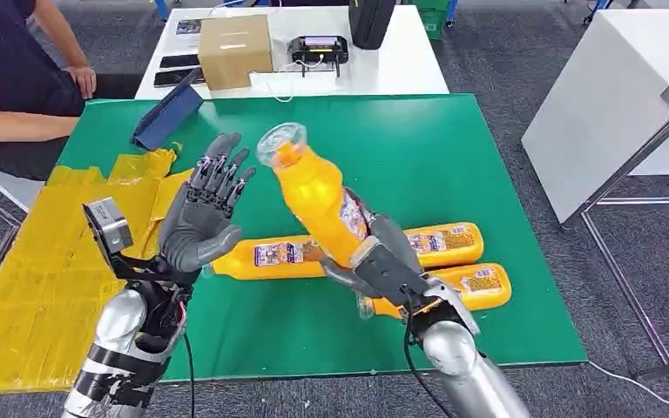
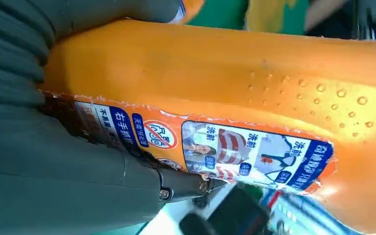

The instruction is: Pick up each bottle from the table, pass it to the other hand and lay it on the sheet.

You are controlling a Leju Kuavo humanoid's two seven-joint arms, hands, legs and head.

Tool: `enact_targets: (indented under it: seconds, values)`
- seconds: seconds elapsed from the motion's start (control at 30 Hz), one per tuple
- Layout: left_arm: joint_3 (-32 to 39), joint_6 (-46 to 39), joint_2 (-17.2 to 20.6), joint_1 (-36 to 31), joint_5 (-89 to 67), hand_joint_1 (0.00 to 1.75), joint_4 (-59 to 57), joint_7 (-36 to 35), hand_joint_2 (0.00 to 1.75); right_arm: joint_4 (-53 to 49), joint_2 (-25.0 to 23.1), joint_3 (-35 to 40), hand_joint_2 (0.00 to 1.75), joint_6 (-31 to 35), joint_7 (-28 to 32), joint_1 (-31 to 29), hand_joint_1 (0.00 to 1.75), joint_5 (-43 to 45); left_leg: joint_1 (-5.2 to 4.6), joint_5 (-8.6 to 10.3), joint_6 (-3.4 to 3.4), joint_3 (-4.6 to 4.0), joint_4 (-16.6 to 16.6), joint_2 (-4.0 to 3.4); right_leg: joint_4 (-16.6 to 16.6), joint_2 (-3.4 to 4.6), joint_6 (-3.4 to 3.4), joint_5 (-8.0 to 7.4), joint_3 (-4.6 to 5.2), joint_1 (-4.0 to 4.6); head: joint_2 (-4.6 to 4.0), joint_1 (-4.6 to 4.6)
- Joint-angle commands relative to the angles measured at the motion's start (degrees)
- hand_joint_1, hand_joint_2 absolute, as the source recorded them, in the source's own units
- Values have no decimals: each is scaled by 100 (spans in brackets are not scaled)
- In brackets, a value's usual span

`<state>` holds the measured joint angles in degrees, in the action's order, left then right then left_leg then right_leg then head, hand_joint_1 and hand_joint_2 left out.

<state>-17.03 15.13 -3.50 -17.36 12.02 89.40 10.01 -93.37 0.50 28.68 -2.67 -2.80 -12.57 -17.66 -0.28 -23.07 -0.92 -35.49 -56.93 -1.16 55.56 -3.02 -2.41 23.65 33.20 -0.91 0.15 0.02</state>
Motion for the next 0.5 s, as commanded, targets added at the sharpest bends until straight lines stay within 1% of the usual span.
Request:
enact_targets:
  seconds: [0.03, 0.07, 0.1, 0.13, 0.23, 0.27, 0.33, 0.37, 0.4, 0.5]
  values:
    - [-122, 28, 53, -212, -34, 0, -159, -10, 175, 685, 81, 521, 175, -47, -68, -542, 175, 8, 12, -17, 11, 27, -6, -2, -1, 37, 13, 11, -28, 7, 0, -2]
    - [-122, 29, 53, -211, -34, 0, -160, -10, 175, 680, 96, 510, 175, -45, -68, -546, 175, 9, 13, -17, 11, 28, -6, 2, -2, 36, 13, 11, -30, 8, 0, 0]
    - [-122, 29, 53, -211, -34, 0, -160, -10, 175, 680, 96, 510, 175, -45, -68, -546, 175, 9, 6, -8, 6, 12, -2, -1, -2, 23, 8, 4, -13, 3, 0, 0]
    - [-122, 32, 53, -213, -35, 0, -161, -10, 175, 662, 104, 520, 175, -45, -68, -543, 175, 9, 9, -12, 7, 18, -5, -1, -2, 31, 10, 8, -22, 4, 0, 0]
    - [-193, 174, 118, -209, -167, 0, -115, 43, 175, 719, 140, 847, 175, -195, -153, -638, 175, -93, 11, -12, 9, 18, -4, -1, -3, 36, 13, 7, -20, 6, 0, 0]
    - [-200, 200, 120, -204, -202, 0, -104, 63, 175, 729, 160, 932, 175, -216, -191, -665, 175, -152, 5, -4, 6, 2, -1, 2, -2, 17, 8, 3, -4, 2, 0, 0]
    - [-232, 261, 134, -196, -289, 0, -90, 72, 175, 710, 195, 1069, 175, -245, -229, -685, 175, -202, 13, -15, 12, 19, -7, 2, -1, 34, 16, 11, -22, 7, 0, 0]
    - [-249, 279, 140, -194, -336, 0, -91, 77, 175, 690, 204, 1108, 175, -251, -232, -680, 175, -205, 6, -7, 7, 7, 0, -1, -3, 22, 9, 4, -8, 3, 0, 0]
    - [-267, 278, 151, -194, -397, 0, -92, 84, 175, 660, 208, 1147, 175, -258, -236, -670, 175, -221, 9, -13, 10, 17, -2, -2, -2, 33, 13, 8, -18, 4, 0, 0]
    - [-251, 294, 120, -180, -406, 0, -132, 89, 175, 584, 251, 1352, 175, -321, -281, -651, 175, -293, 6, -6, 6, 4, 0, 1, -4, 17, 8, 4, -6, 4, 0, -2]
